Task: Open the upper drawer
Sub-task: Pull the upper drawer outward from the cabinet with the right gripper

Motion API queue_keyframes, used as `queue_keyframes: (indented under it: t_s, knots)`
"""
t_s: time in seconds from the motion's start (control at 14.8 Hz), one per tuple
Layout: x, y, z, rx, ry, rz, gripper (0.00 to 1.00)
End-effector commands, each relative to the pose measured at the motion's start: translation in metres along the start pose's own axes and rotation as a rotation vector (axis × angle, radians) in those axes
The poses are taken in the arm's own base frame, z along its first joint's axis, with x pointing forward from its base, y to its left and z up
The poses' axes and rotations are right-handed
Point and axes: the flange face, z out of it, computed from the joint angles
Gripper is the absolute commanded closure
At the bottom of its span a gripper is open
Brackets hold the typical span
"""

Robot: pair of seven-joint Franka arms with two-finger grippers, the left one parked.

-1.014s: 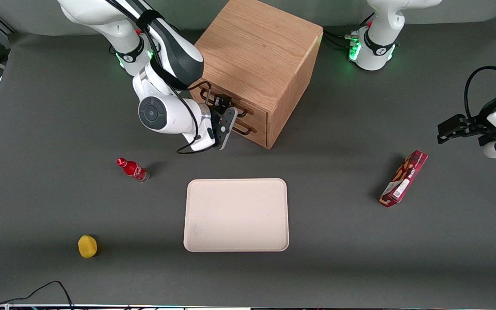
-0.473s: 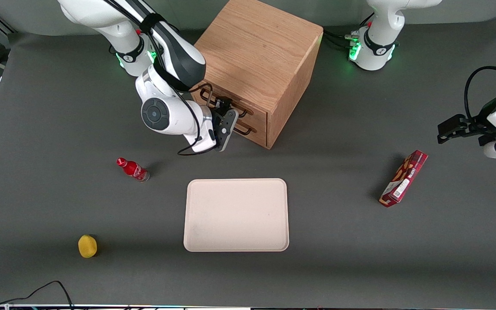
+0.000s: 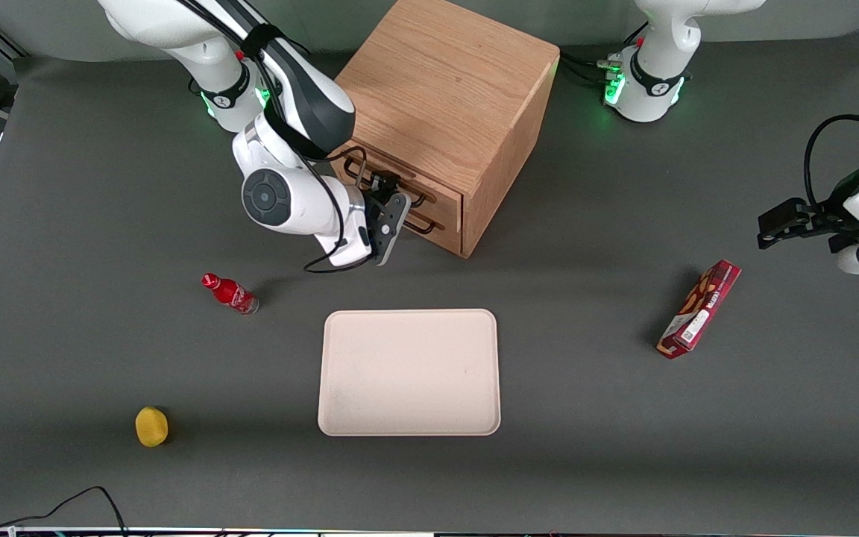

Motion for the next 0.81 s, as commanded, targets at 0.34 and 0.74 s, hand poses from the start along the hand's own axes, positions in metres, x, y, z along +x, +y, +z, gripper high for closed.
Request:
queue_keyframes:
  t_s: [0.34, 0.74]
  knots:
    - [0.005, 0.029, -0.026, -0.058, 0.027, 0.016, 0.0]
    - [0.003, 0.055, -0.042, -0.085, 0.035, 0.028, 0.0]
